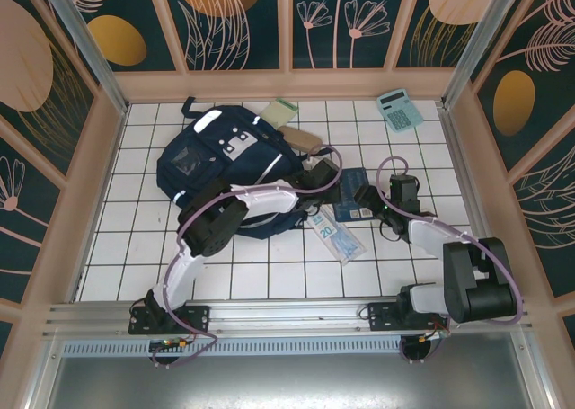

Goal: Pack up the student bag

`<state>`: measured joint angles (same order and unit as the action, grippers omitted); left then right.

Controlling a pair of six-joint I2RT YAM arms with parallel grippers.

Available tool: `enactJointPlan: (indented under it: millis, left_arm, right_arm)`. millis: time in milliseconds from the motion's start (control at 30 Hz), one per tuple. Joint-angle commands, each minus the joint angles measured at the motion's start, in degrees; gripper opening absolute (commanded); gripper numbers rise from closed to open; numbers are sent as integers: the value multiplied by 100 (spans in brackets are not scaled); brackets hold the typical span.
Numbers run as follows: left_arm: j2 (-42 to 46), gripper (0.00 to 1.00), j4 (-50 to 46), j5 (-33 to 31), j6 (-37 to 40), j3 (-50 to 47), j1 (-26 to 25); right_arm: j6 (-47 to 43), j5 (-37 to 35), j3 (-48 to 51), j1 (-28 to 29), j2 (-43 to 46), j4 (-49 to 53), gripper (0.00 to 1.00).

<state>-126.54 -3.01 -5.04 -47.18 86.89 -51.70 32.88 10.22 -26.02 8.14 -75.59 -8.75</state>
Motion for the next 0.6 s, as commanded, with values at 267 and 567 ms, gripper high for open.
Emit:
enactJointPlan:
  millis: [267, 567]
  left_arm:
    - [69, 28, 199, 251, -163, -350, 18]
    - [-359, 24, -153, 352, -138, 93, 15]
  right_arm:
    - [-339, -220, -385, 38, -461, -36, 84]
    - [-379, 229, -447, 166, -765, -197, 83]
